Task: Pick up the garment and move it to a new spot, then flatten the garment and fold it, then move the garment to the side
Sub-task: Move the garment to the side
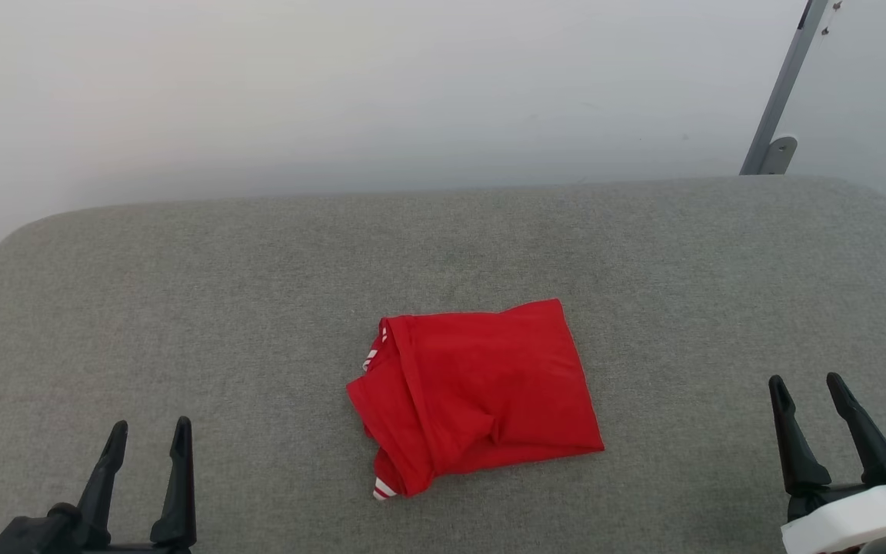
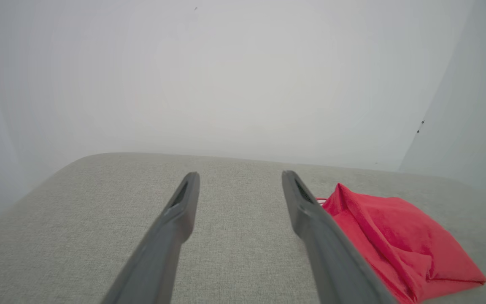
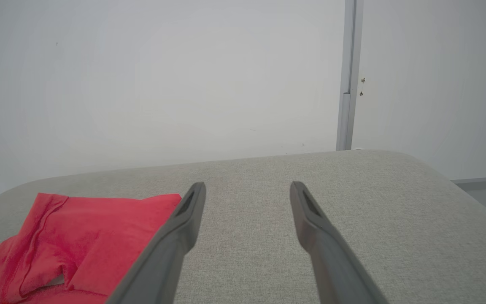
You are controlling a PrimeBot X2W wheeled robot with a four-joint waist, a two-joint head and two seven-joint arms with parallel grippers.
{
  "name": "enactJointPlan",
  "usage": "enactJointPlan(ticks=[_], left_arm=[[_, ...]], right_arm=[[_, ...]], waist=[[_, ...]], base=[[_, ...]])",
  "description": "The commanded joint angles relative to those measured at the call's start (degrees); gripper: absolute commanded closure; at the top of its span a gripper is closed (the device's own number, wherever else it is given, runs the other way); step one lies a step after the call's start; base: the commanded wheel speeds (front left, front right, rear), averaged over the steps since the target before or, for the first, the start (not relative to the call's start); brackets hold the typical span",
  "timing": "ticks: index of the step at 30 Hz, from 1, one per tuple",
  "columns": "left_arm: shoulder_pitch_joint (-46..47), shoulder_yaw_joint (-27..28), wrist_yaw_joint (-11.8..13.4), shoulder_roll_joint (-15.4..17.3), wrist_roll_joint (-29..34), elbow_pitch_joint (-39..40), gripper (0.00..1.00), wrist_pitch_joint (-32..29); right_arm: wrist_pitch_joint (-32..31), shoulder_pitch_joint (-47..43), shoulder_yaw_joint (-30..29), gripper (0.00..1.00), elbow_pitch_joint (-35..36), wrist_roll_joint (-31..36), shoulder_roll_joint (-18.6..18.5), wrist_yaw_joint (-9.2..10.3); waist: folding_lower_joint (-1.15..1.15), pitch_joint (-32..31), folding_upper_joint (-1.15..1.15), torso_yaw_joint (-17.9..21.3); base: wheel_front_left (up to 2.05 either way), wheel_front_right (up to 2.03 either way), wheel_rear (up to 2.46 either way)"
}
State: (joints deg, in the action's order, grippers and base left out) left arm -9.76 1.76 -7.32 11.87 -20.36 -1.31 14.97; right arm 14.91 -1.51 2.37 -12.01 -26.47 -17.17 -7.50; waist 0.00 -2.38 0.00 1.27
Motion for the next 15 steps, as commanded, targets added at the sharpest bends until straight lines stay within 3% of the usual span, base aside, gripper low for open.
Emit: enactJointPlan(ticks=[1,15], left_arm=[[0.9,0.0,-0.2,-0.1,0.3,0.4,0.0,0.3],[1.4,0.1,-0.2,-0.2,0.0,1.8,0.0,0.3]], right_arm=[[0.3,-0.4,0.0,0.0,0.0,0.2,0.2,0.03],[0.3,0.5,2.0,0.0,-0.7,-0.9,0.6,0.03]], waist=[[0.0,0.0,0.0,0.0],[0.0,0.6,0.0,-1.8]], base=[[0.0,0.0,0.0],[0.0,0.0,0.0]])
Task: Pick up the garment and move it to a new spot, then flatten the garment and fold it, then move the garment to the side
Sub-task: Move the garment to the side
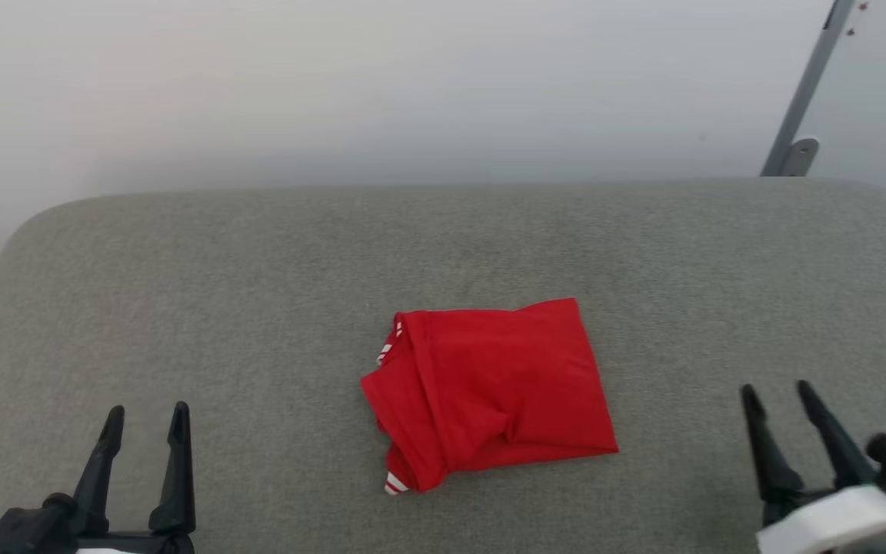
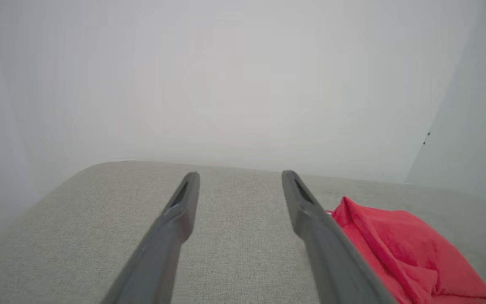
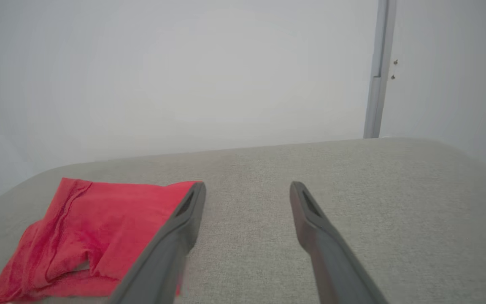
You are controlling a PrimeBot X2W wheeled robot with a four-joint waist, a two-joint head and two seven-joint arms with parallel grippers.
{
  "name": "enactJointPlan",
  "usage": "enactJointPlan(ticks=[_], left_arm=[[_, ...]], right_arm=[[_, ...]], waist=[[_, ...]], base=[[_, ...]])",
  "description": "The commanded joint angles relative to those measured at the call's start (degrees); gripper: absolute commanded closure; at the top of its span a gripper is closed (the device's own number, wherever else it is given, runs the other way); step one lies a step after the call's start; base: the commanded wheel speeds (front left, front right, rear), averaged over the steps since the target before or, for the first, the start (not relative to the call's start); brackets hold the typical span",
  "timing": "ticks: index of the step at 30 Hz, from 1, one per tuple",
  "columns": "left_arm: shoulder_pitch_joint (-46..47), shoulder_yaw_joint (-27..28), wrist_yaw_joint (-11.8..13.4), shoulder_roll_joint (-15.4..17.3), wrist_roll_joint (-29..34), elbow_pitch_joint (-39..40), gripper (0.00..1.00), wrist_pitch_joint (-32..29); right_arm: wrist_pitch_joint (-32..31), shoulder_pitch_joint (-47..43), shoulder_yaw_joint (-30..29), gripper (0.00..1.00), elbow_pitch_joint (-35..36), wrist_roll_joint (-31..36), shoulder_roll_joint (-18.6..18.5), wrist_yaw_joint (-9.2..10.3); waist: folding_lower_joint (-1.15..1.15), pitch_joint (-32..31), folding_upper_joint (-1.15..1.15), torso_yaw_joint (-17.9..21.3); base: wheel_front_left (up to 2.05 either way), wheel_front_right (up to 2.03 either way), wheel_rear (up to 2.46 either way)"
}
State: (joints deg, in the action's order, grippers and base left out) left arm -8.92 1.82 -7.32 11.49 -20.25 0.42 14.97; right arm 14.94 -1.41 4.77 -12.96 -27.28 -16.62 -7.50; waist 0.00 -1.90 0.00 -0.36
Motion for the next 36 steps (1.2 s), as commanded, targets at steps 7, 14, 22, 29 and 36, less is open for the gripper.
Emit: enactJointPlan(ticks=[7,14,22,29,36], left_arm=[[1.2,-1.6,-0.2,0.7,-0.2,0.5,0.0,0.3],[3.6,-4.1,-0.2,1.3,-0.9,0.6,0.0,0.3],[6.4,-6.3,-0.2,0.8,-1.2,-0.3,0.0,0.3],[8.0,-7.5,-0.2,0.4,-1.7,-1.2,0.0,0.3],[10.0,-8.2,-0.2,-0.2,-2.3,-1.9,0.0,0.3]], right_arm=[[-5.5,6.7,7.9,0.0,-1.8,-4.2,-4.1,0.03],[-15.9,14.8,13.7,0.0,-4.7,-9.2,-9.9,0.03],[-30.7,21.8,18.3,0.0,-8.8,-15.9,-14.9,0.03],[-43.1,26.4,21.9,0.0,-11.1,-19.8,-16.9,0.02],[-57.9,30.4,27.0,0.0,-17.9,-22.6,-14.4,0.03]], waist=[[0.0,1.3,0.0,-3.8],[0.0,4.6,0.0,-8.4],[0.0,7.7,0.0,-12.8],[0.0,10.2,0.0,-15.2],[0.0,13.3,0.0,-16.6]], base=[[0.0,0.0,0.0],[0.0,0.0,0.0],[0.0,0.0,0.0],[0.0,0.0,0.0],[0.0,0.0,0.0]])
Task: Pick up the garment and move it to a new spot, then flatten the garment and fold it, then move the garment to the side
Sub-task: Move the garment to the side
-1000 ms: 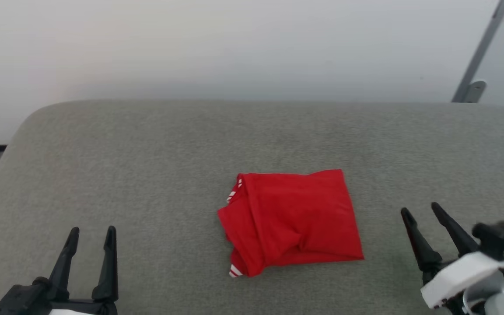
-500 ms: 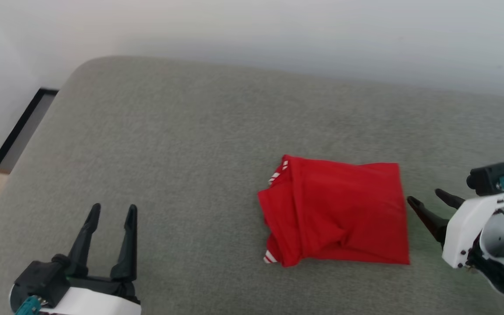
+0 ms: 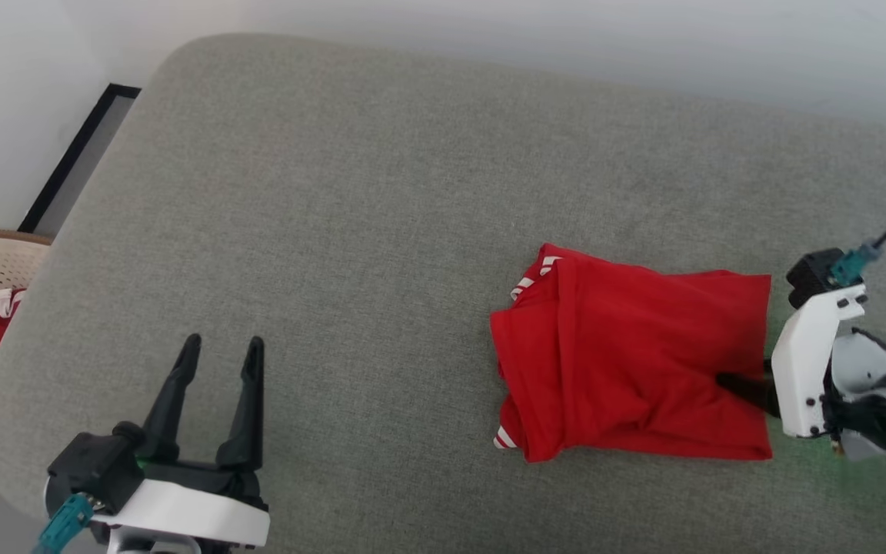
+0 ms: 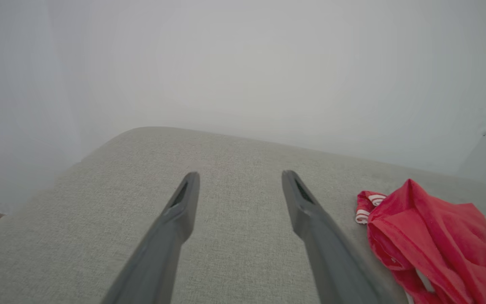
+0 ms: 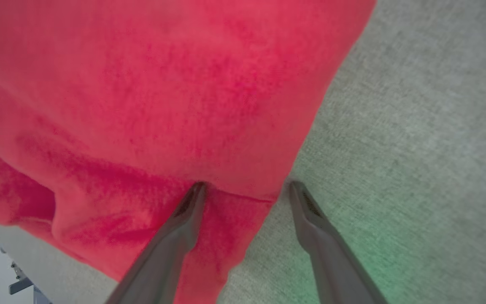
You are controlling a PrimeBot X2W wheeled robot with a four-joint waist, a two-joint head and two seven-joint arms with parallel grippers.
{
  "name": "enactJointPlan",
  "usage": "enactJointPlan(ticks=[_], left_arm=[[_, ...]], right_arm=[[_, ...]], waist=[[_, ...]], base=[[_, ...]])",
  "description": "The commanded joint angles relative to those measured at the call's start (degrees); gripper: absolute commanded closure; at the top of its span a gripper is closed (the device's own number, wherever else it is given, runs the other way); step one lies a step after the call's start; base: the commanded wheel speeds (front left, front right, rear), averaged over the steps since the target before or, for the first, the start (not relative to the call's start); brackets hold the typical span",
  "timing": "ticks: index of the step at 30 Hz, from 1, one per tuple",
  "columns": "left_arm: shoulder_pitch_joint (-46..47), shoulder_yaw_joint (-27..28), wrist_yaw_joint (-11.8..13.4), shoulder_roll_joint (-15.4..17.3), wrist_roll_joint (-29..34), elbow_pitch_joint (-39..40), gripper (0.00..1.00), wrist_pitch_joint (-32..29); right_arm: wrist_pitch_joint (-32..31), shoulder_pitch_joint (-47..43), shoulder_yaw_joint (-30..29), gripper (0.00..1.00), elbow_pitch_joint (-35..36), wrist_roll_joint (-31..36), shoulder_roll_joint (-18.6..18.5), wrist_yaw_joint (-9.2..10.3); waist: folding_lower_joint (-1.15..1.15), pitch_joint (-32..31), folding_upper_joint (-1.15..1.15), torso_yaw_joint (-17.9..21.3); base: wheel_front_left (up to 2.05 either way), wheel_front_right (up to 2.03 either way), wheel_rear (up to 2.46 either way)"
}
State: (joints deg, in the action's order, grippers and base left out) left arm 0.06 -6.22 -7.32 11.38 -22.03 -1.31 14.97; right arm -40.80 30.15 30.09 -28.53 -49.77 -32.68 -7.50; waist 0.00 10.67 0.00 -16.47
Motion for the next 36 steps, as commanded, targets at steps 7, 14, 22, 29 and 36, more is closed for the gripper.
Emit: enactJointPlan(ticks=[7,14,22,29,36], left_arm=[[2.3,-0.4,-0.2,-0.4,-1.1,-0.7,0.0,0.3],[3.1,1.4,-0.2,0.2,-1.2,-0.4,0.0,0.3],[5.4,2.0,-0.2,1.3,-1.7,1.3,0.0,0.3],[9.6,-0.5,-0.2,3.0,-0.5,2.3,0.0,0.3],[14.8,-4.7,-0.2,4.6,0.3,3.2,0.0,0.3]], right_arm=[[-4.2,0.2,5.5,1.0,-5.0,-0.7,4.9,0.01],[-0.8,4.3,2.9,1.0,-2.0,-2.2,1.8,0.05],[0.7,6.3,0.4,1.0,4.3,-2.3,-3.5,0.08],[2.9,8.9,-2.3,1.0,6.3,-0.2,-7.5,0.08],[6.4,11.9,-5.4,1.0,5.2,3.0,-10.8,0.08]], waist=[[0.0,1.8,0.0,-0.7],[0.0,2.1,0.0,1.6],[0.0,2.5,0.0,6.7],[0.0,4.6,0.0,12.5],[0.0,7.4,0.0,18.6]], base=[[0.0,0.0,0.0],[0.0,0.0,0.0],[0.0,0.0,0.0],[0.0,0.0,0.0],[0.0,0.0,0.0]])
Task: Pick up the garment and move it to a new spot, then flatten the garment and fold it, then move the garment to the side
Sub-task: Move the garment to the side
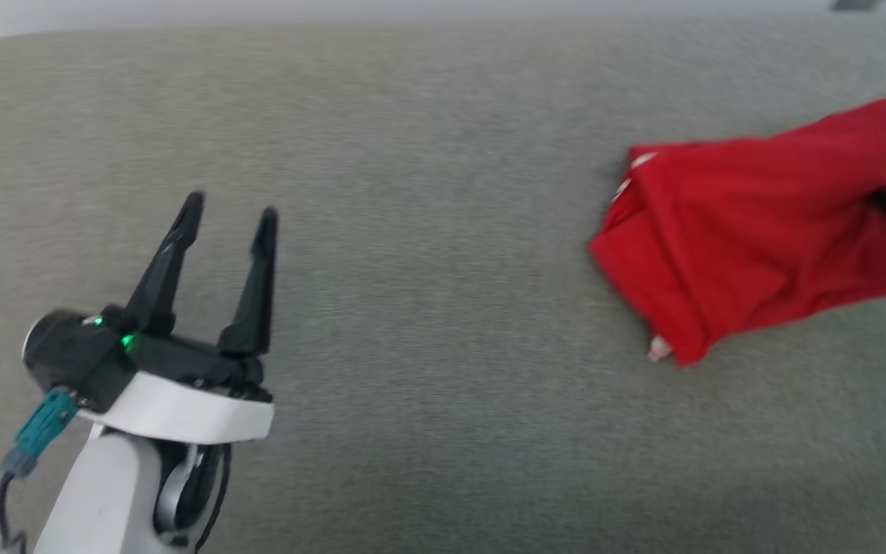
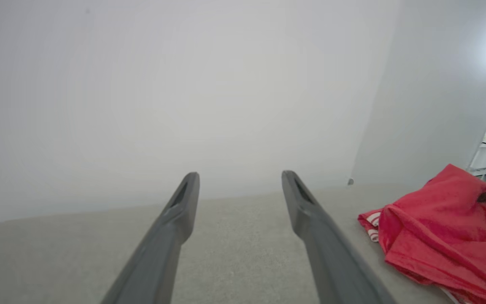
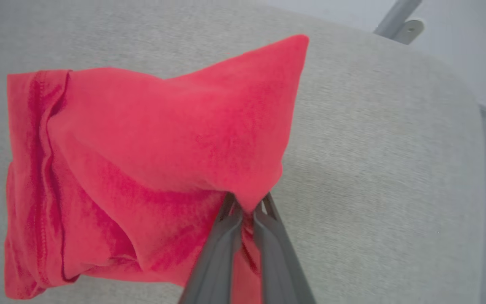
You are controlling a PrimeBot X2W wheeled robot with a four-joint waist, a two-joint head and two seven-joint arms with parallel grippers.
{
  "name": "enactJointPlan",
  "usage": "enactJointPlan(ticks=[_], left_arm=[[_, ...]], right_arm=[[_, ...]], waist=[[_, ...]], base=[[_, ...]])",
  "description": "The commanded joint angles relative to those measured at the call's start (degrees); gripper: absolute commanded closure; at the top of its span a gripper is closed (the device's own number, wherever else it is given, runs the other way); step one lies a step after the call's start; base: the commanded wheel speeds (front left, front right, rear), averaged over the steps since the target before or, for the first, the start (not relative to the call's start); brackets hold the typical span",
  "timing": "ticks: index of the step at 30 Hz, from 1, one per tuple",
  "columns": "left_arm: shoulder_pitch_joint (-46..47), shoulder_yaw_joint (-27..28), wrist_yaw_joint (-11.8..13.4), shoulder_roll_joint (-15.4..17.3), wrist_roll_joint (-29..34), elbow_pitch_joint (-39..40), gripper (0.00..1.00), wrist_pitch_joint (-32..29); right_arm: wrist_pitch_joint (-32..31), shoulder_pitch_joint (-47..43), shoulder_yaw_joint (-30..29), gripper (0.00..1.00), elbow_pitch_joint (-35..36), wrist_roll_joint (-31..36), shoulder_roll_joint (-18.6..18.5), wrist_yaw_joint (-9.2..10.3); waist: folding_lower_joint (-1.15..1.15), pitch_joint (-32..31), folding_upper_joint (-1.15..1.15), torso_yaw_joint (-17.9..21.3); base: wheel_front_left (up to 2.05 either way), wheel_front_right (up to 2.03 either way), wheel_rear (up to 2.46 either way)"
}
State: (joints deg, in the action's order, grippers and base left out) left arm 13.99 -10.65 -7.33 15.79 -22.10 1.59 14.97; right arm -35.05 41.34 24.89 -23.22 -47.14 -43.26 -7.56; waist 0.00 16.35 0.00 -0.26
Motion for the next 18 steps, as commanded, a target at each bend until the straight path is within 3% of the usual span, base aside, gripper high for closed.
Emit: enactJointPlan(ticks=[1,11,18], left_arm=[[1.6,-1.0,-0.2,0.3,0.3,0.4,0.0,0.3],[9.7,-9.2,-0.2,2.5,0.6,0.7,0.0,0.2],[14.4,-14.3,-0.2,3.3,0.1,0.5,0.0,0.3]], right_arm=[[1.4,1.1,-0.8,1.0,-0.5,0.9,-0.6,0.15],[10.1,5.3,-1.9,1.0,-4.2,7.5,-3.8,0.15],[14.1,8.7,-2.0,1.0,-7.6,11.7,-4.9,0.15]], waist=[[0.0,2.2,0.0,3.1],[0.0,6.7,0.0,9.9],[0.0,9.5,0.0,12.3]], base=[[0.0,0.0,0.0],[0.0,0.0,0.0],[0.0,0.0,0.0]])
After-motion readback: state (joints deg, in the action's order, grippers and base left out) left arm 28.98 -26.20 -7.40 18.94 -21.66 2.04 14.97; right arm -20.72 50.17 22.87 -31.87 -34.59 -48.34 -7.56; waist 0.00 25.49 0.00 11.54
